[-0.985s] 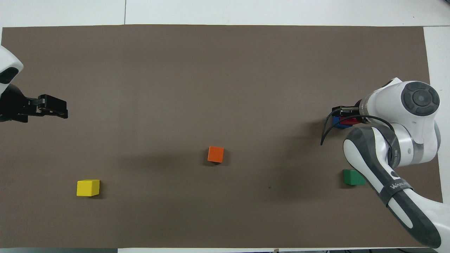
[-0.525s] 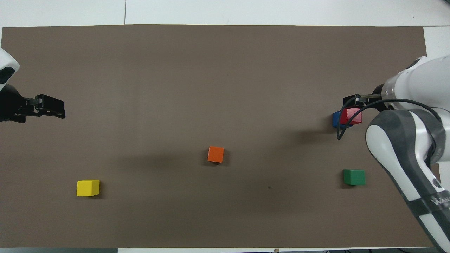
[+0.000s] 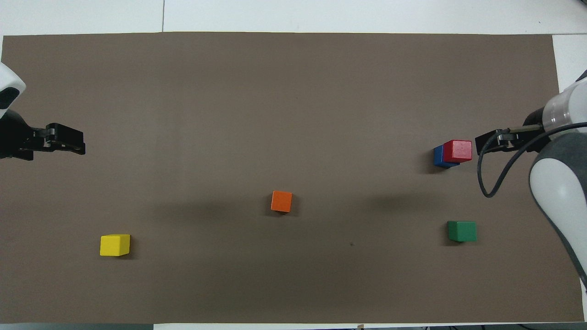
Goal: Transfer red block to right arm and stack on blue block
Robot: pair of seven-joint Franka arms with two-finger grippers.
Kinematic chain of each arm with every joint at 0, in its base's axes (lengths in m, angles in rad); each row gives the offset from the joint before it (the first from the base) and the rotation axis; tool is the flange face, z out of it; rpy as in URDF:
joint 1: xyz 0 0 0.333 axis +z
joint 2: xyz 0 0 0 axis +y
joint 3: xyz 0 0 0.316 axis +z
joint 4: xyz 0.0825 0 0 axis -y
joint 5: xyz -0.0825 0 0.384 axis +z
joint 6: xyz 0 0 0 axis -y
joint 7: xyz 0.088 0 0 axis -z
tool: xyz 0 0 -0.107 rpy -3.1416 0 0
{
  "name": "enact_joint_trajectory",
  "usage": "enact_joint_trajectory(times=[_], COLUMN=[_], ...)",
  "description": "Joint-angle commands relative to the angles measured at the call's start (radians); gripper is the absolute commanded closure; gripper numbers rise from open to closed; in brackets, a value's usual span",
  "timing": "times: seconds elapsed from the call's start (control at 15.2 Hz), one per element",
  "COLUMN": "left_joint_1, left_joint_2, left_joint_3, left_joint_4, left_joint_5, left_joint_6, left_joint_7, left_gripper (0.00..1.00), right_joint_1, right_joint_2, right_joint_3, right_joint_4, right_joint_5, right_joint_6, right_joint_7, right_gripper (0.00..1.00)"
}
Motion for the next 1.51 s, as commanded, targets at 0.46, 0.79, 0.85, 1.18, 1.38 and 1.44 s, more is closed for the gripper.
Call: enact_joint_trajectory(times=[0.46, 0.79, 0.85, 1.18, 1.38, 1.44], left_joint_1=[0.011, 0.011, 0.011, 0.011, 0.011, 0.011], left_joint_2=[-0.013, -0.011, -0.013, -0.011, -0.011, -0.011], left_joint_3=[-0.007, -0.007, -0.007, -0.007, -0.007, -0.007], left_joint_4=[0.001, 0.001, 0.001, 0.001, 0.001, 0.001], left_joint_5=[0.005, 0.005, 0.005, 0.005, 0.005, 0.005], left_joint_6=[-0.016, -0.016, -0.016, -0.016, -0.016, -0.016], left_joint_7=[0.009, 0.009, 0.009, 0.009, 0.009, 0.009], left_gripper=[0.0, 0.0, 0.0, 0.0, 0.0, 0.0], right_joint_1=[0.022, 0.026, 0.031, 0.052, 0.041, 0.041], right_joint_2=[-0.007, -0.015, -0.015, -0.018, -0.024, -0.024], right_joint_3=[-0.067, -0.079, -0.081, -0.101, -0.096, -0.095], right_joint_4=[0.088, 0.089, 0.095, 0.103, 0.103, 0.103], right_joint_5=[0.03, 0.018, 0.016, 0.013, 0.014, 0.014], right_joint_6=[-0.192, -0.137, -0.123, -0.12, -0.122, -0.12], right_joint_7=[-0.029, -0.029, -0.028, -0.023, -0.02, -0.019], right_gripper=[0.0, 0.0, 0.0, 0.0, 0.0, 0.0])
